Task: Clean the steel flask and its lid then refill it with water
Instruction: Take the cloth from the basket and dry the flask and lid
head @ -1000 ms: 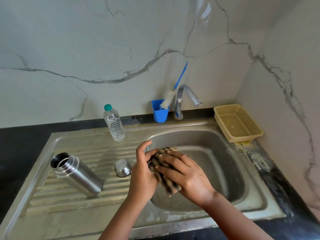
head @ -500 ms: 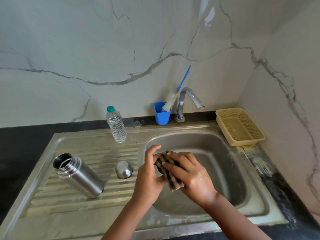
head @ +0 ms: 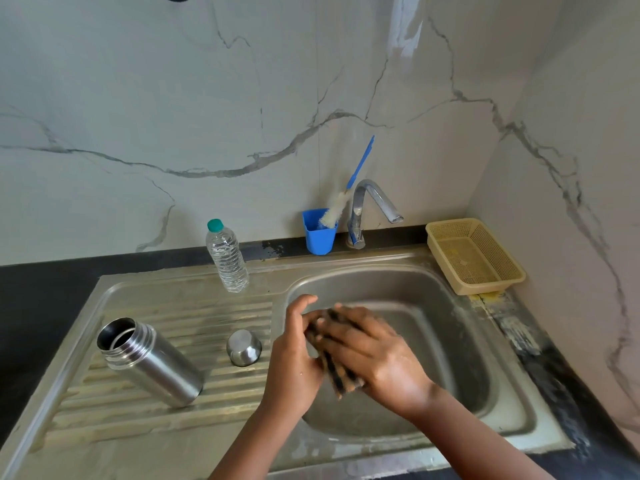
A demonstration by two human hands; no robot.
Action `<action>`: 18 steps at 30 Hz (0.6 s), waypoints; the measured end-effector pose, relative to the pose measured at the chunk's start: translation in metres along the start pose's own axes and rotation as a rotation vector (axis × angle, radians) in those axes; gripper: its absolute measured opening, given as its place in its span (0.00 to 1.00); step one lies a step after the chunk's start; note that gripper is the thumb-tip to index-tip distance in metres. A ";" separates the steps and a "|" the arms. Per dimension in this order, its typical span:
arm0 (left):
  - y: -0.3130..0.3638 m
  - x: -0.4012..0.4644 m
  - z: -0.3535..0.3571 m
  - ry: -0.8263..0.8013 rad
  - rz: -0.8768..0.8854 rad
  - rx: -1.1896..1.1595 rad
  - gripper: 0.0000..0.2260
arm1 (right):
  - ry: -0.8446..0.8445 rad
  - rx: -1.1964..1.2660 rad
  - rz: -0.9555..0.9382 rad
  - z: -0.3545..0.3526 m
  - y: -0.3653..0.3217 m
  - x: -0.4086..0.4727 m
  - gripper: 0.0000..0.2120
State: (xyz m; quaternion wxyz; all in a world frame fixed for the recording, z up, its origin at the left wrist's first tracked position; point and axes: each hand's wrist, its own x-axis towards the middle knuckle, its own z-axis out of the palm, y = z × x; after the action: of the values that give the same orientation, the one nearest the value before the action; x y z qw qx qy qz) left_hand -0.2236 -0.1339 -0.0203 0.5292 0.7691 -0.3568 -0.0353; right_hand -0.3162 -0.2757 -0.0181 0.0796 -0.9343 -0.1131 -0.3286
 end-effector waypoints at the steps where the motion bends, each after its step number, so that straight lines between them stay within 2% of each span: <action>1: 0.001 0.000 0.001 -0.011 0.006 0.004 0.43 | -0.024 -0.015 -0.070 0.000 -0.003 0.001 0.10; 3: 0.003 0.001 0.002 -0.002 0.006 -0.012 0.43 | -0.032 -0.025 -0.090 0.000 -0.002 0.003 0.11; 7: 0.004 0.005 0.000 0.041 -0.004 -0.063 0.44 | 0.027 0.090 0.131 -0.001 0.006 -0.004 0.19; 9: 0.002 0.006 -0.002 0.069 -0.012 -0.072 0.42 | 0.062 0.126 0.215 0.000 0.005 -0.013 0.20; 11: 0.000 0.006 -0.003 0.071 -0.028 -0.073 0.42 | 0.055 0.131 0.202 0.001 -0.001 -0.020 0.19; 15: -0.002 0.005 -0.006 0.053 -0.024 -0.044 0.43 | -0.018 0.032 0.055 0.002 -0.010 -0.018 0.16; 18: -0.001 0.006 -0.009 0.033 -0.012 -0.020 0.44 | 0.013 0.018 0.150 0.000 0.002 -0.006 0.20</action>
State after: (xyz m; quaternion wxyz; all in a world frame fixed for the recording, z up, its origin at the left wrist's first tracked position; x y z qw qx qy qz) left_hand -0.2149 -0.1302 -0.0155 0.5423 0.7664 -0.3430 -0.0292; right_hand -0.3204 -0.2786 -0.0216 0.1132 -0.9373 -0.0451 -0.3266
